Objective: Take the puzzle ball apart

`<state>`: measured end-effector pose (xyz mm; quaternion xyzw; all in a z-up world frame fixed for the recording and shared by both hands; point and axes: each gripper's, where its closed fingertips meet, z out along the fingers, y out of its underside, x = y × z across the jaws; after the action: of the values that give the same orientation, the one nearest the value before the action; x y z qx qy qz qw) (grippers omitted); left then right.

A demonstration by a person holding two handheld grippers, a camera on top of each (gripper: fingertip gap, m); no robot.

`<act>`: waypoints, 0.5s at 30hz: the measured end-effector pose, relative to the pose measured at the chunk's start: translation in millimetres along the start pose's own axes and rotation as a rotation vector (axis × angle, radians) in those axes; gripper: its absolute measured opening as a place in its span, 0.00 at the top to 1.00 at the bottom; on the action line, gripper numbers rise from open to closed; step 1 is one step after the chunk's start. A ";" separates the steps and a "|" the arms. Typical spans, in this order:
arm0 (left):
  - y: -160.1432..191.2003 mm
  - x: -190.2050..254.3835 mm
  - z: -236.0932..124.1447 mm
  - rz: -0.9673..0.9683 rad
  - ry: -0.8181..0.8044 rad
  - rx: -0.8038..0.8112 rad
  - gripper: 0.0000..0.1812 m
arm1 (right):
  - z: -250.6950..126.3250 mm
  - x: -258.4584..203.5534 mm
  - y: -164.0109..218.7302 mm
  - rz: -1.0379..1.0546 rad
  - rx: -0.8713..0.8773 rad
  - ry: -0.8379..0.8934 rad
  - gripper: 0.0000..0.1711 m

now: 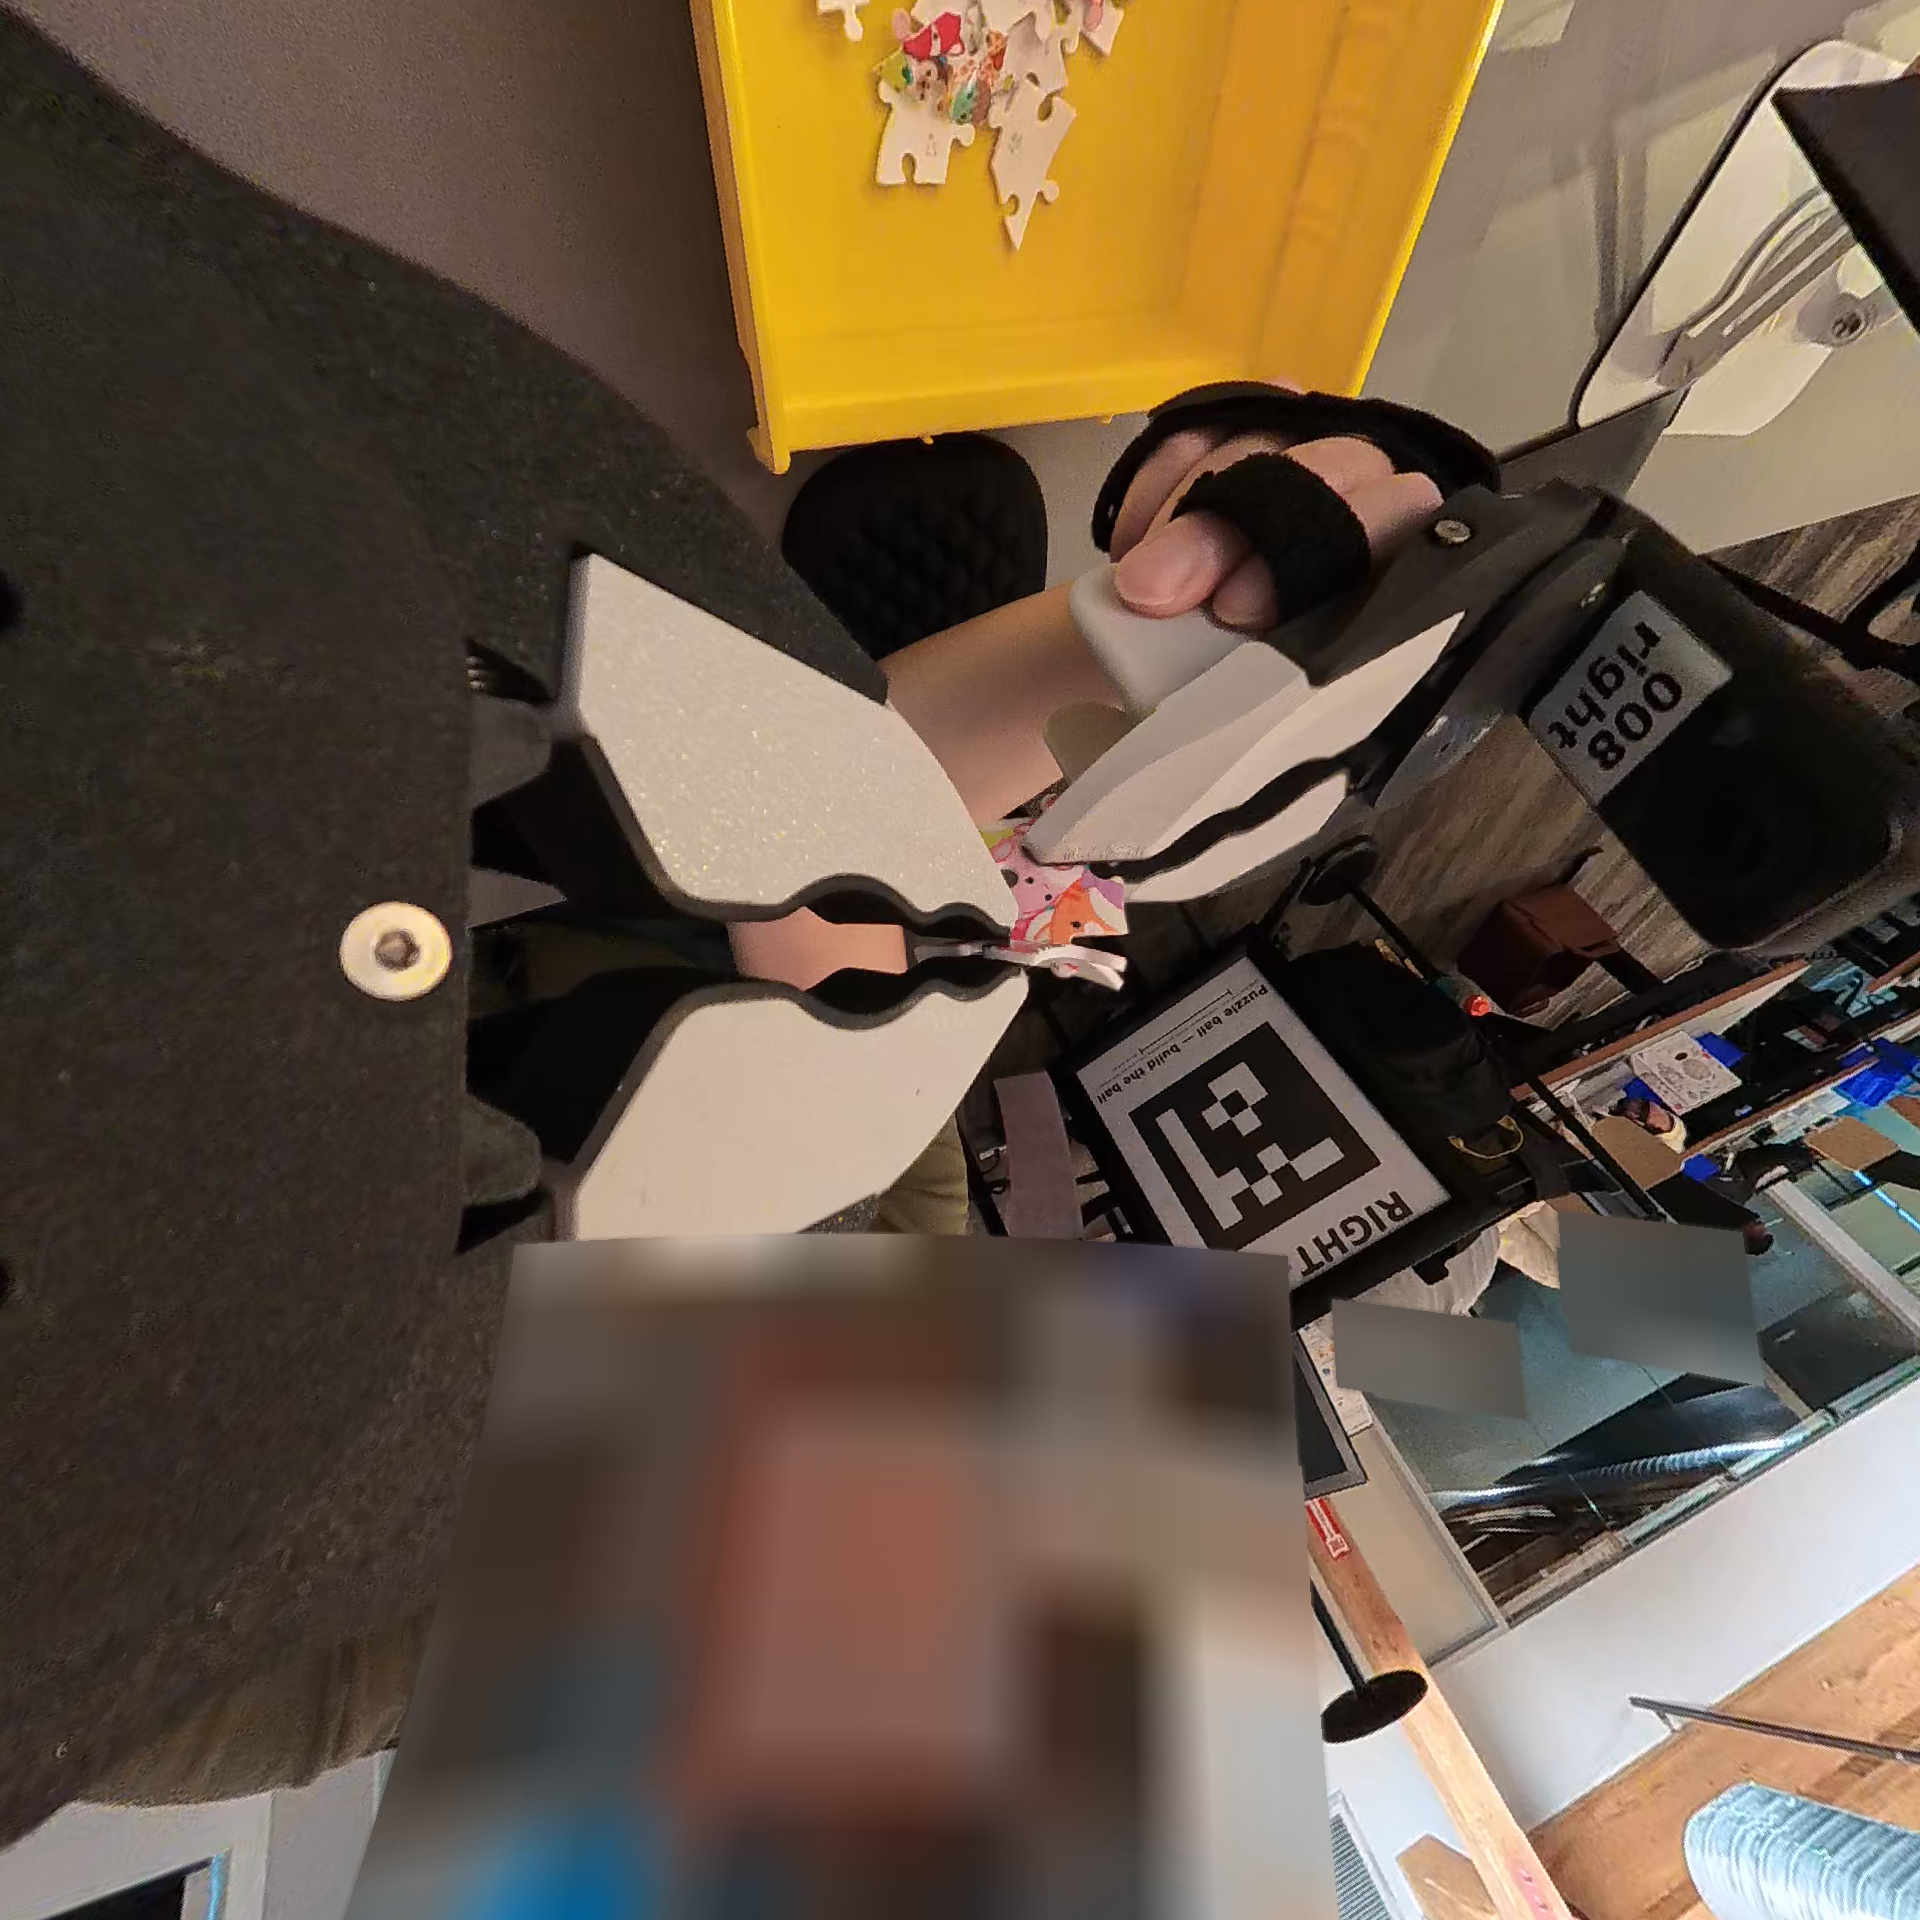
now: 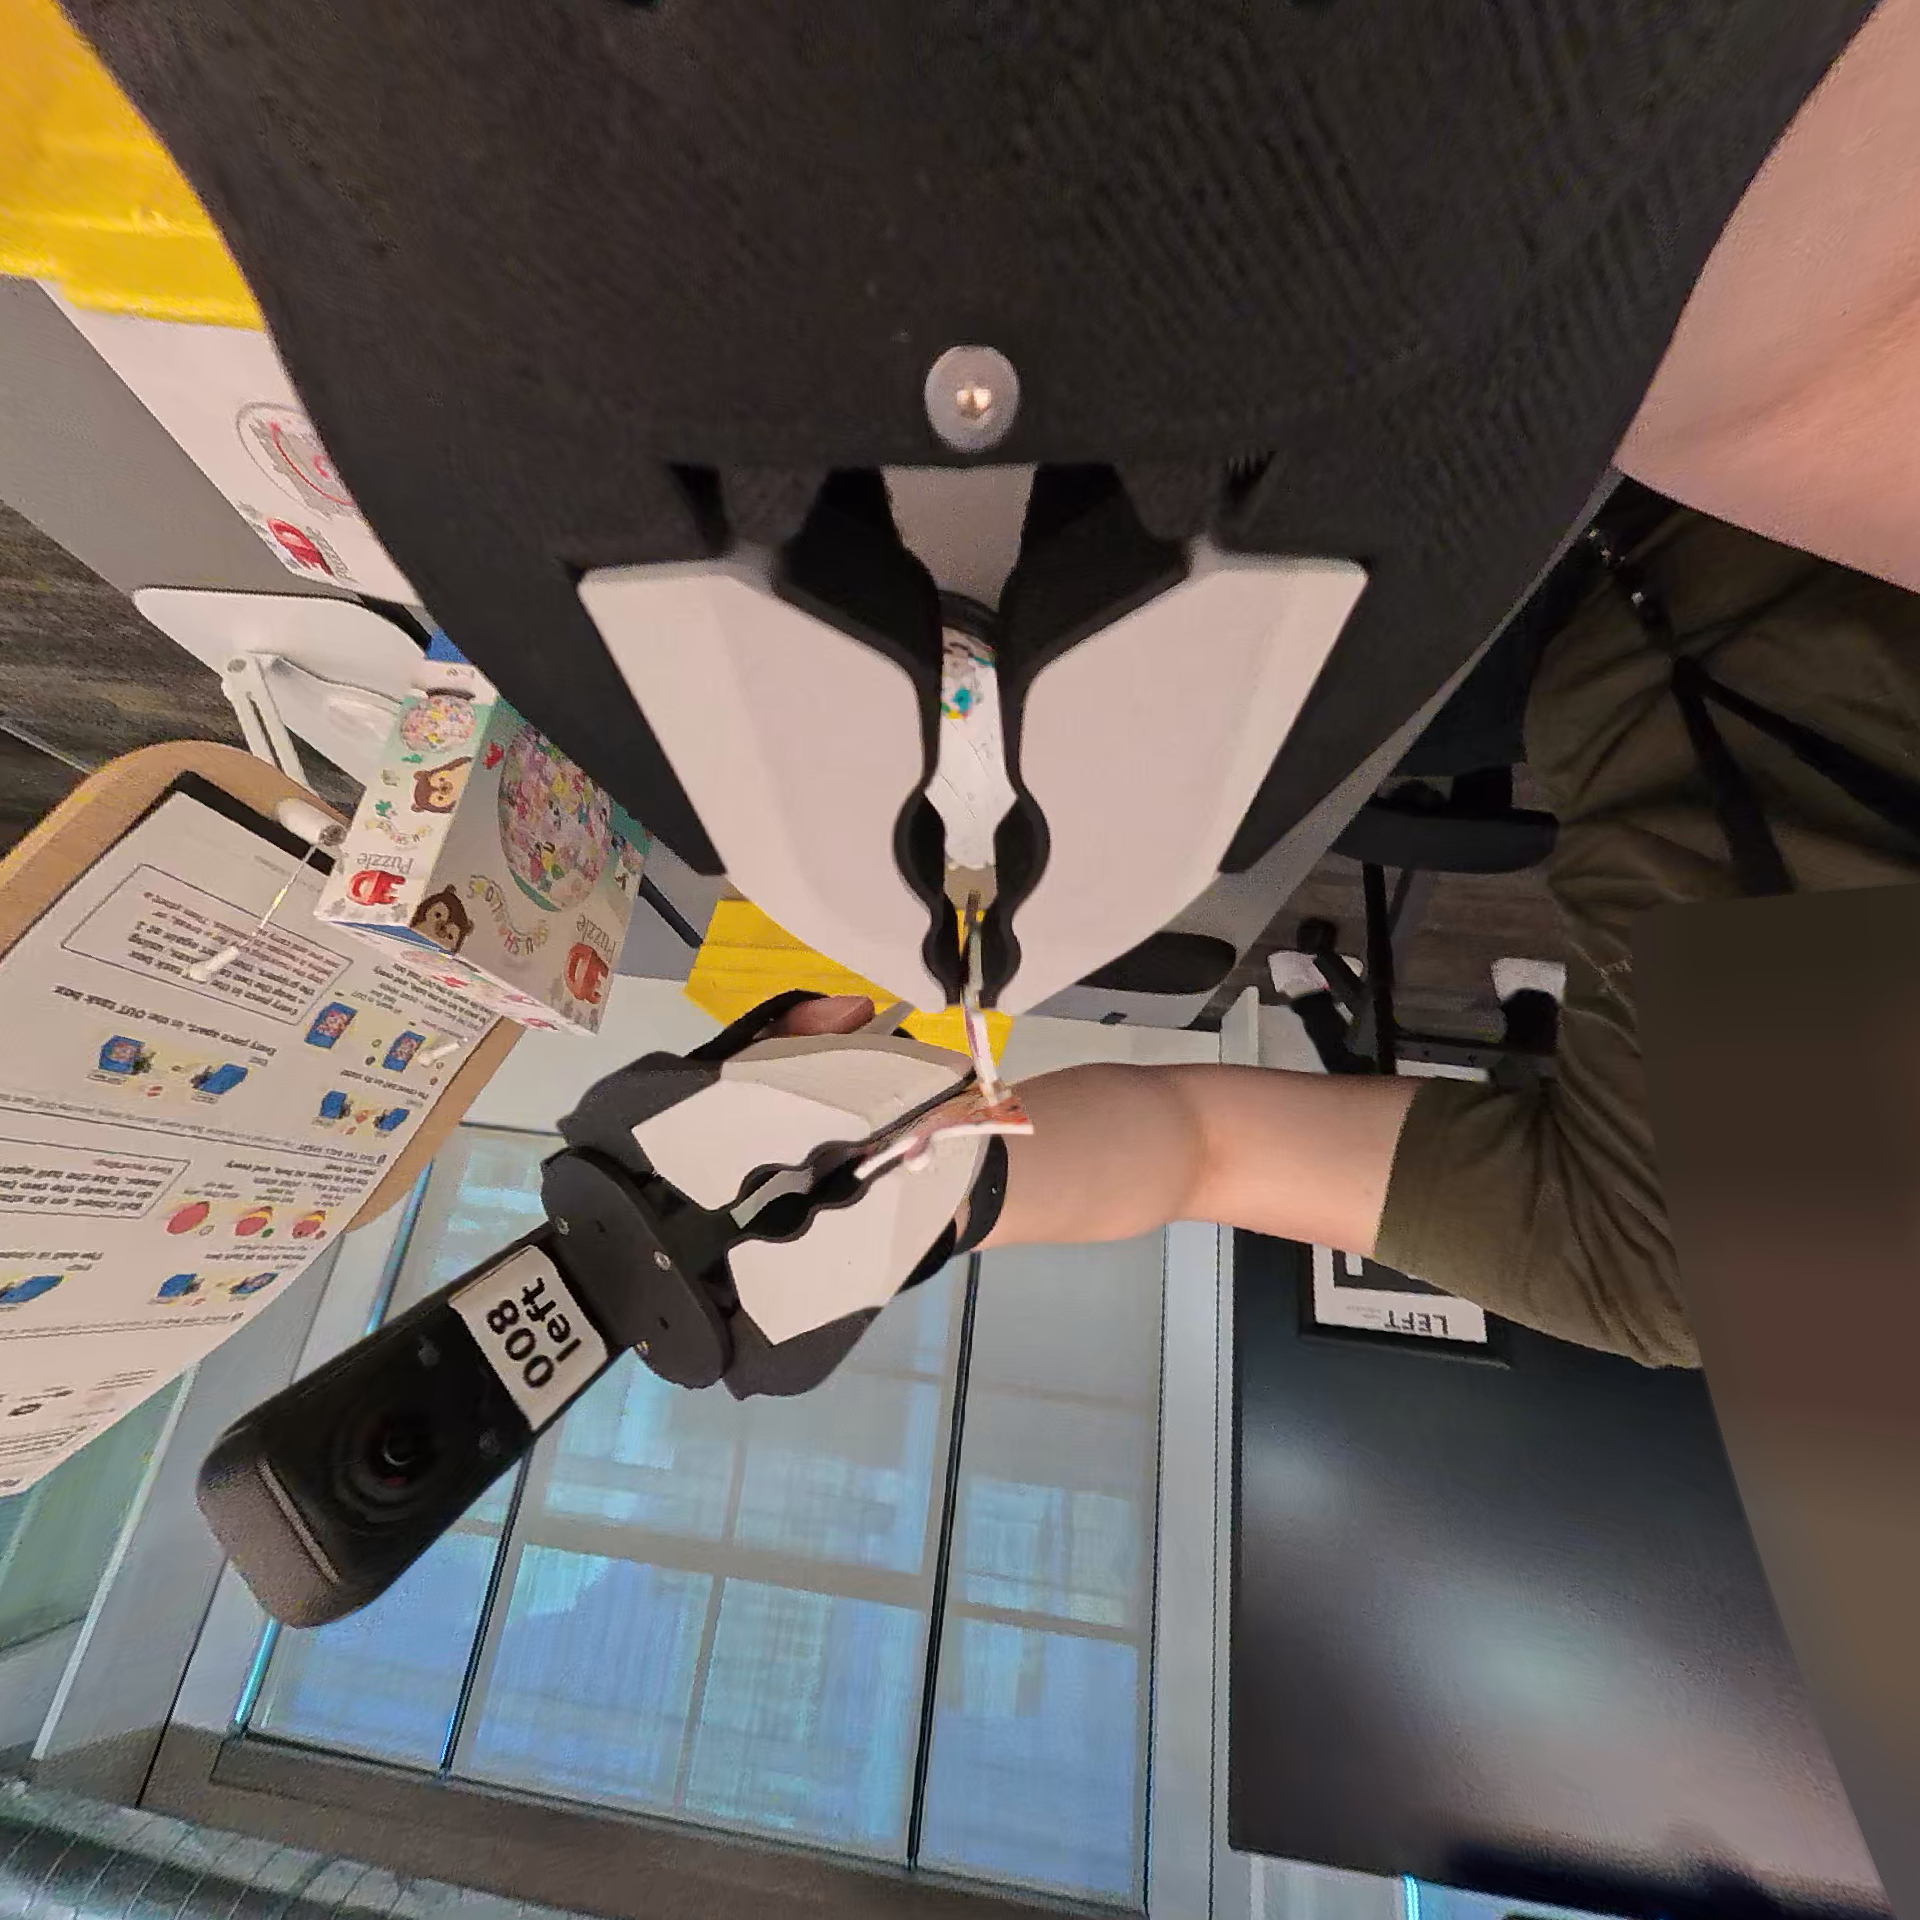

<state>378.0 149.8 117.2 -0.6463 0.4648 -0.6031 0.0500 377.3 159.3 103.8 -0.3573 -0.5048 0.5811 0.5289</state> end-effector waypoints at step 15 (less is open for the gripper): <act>29.6 11.9 11.9 0.089 -0.011 -0.216 0.98 | 10.4 -34.5 13.8 0.143 -0.067 -0.306 0.98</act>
<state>369.9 119.4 104.3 -0.6299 0.5552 -0.5430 0.0094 370.4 124.5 88.9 -0.3172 -0.5718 0.6478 0.3908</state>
